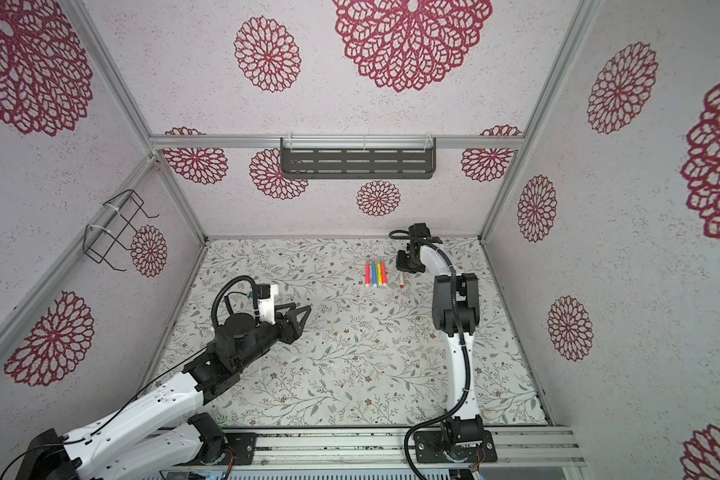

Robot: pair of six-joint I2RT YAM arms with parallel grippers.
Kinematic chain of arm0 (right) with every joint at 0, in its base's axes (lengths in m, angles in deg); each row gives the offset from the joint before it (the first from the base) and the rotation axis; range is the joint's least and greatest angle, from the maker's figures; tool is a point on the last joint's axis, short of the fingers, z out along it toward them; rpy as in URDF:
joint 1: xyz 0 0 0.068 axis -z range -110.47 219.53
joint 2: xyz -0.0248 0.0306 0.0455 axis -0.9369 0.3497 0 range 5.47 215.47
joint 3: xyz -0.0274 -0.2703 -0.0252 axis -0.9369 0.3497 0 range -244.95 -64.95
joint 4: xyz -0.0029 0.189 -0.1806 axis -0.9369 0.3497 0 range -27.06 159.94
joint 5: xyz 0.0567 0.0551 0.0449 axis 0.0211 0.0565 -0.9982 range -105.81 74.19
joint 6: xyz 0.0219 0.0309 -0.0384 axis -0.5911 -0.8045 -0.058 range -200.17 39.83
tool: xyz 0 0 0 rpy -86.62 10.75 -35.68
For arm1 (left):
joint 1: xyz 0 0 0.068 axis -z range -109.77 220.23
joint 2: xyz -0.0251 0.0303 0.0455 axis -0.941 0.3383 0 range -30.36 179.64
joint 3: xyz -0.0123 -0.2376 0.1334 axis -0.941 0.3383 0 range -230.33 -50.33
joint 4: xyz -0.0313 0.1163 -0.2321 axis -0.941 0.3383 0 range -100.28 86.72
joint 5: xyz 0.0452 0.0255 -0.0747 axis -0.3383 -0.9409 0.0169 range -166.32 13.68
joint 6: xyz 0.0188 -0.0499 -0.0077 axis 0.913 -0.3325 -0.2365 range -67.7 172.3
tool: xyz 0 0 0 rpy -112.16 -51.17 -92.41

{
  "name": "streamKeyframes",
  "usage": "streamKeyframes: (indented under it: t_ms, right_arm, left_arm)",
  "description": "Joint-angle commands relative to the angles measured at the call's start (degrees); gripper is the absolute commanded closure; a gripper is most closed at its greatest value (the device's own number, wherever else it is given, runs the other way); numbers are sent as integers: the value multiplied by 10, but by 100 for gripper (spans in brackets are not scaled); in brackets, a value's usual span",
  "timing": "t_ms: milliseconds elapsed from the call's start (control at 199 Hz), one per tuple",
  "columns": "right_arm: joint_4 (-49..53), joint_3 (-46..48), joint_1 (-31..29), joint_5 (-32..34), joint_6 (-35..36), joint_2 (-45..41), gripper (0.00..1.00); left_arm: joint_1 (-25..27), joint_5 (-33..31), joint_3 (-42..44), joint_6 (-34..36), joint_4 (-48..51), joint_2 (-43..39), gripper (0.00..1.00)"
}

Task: Insert the pens into the pen caps
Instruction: 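Carry the capped marker to the highlighters while the left gripper opens and withdraws, then lay the marker beside the highlighters and open the right gripper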

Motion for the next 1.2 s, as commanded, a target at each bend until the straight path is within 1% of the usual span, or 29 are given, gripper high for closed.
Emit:
streamKeyframes:
  t_ms: [0, 186, 391, 527, 677, 863, 1044, 1199]
  right_arm:
    - [12, -35, -7, -26, -12, 9, 93]
    - [13, -72, -22, -38, -18, 34, 87]
    - [-2, -73, -33, -64, -26, 34, 81]
    - [-9, -72, -39, -93, -25, 29, 76]
    - [-8, -71, -41, -93, -27, 23, 70]
    - [-15, -57, -41, -104, -28, 4, 54]
    - [-30, -34, -40, -114, -27, -25, 52]
    - [-47, -13, -40, -129, -29, -56, 45]
  left_arm:
    - [1, -15, 7, 12, 8, -13, 41]
    - [1, -25, 7, 17, 22, -29, 40]
    - [1, -35, 15, 19, 32, -51, 40]
    - [0, -38, 16, 23, 38, -62, 40]
    - [-1, -42, 14, 23, 49, -74, 40]
    - [-1, -47, 19, 21, 57, -88, 40]
    - [-1, -53, 21, 20, 64, -98, 39]
    - [-1, -58, 23, 21, 68, -103, 39]
